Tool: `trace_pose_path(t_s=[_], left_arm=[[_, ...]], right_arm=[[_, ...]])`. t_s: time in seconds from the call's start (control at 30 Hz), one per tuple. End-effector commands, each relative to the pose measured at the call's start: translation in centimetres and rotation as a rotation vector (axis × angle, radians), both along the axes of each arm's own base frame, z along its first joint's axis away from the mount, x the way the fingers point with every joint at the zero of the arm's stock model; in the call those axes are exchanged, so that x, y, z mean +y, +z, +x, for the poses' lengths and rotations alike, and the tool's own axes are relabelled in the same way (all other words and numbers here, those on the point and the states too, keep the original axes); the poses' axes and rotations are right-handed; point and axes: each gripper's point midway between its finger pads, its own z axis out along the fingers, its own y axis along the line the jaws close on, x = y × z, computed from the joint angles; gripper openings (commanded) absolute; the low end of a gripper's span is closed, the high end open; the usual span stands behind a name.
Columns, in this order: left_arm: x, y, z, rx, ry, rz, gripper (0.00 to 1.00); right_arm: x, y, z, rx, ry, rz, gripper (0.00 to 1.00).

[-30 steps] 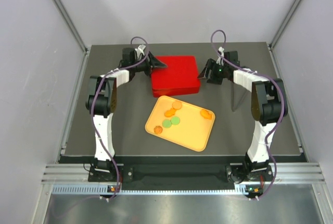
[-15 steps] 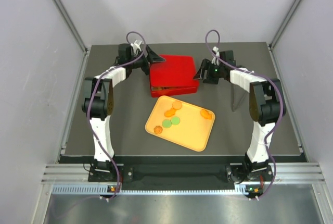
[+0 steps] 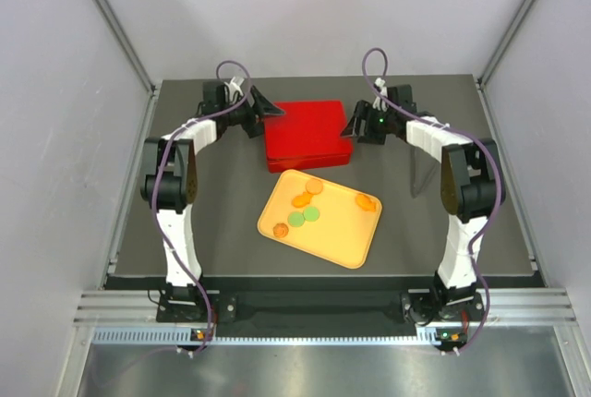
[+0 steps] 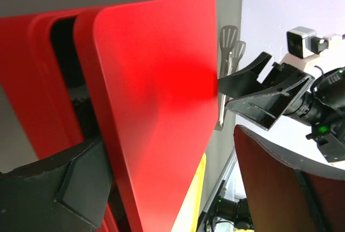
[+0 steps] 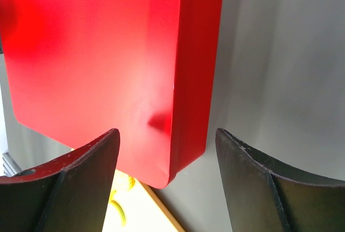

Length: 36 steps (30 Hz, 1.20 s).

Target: Pack the cookies

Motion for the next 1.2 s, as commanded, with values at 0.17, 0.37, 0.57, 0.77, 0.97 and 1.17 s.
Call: trace_pose_path(t_s=[0.17, 0.37, 0.57, 0.77, 0.97, 1.17], left_arm=[[1.8, 3.4, -0.4, -0.103, 0.019, 0.073, 0.89], [2.8, 2.9, -0.8, -0.072, 0.041, 0.113, 0.84], [4.3, 2.3, -1.0, -0.056, 0.070, 0.189, 0.84], [5.8, 2.1, -1.0, -0.063, 0.088, 0.295, 0.85], [6.0, 1.4, -1.6, -0.047, 0.094, 0.310, 0.87], [4.5, 0.9, -1.9, -0.063, 0.073, 0.269, 0.95]], right_arm=[[1.7, 1.6, 1.6, -0.068, 0.032, -0.018, 0.71], [2.1, 1.3, 1.7, -0.064, 0.037, -0.028, 0.71], [2.0, 1.2, 1.8, -0.060, 0.038, -0.034, 0.71], [2.1, 1.4, 1.9, -0.067, 0.038, -0.044, 0.71], [2.4, 1.4, 2.0, -0.068, 0.040, -0.051, 0.70], [3.2, 1.5, 2.2, -0.068, 0.050, -0.053, 0.69]])
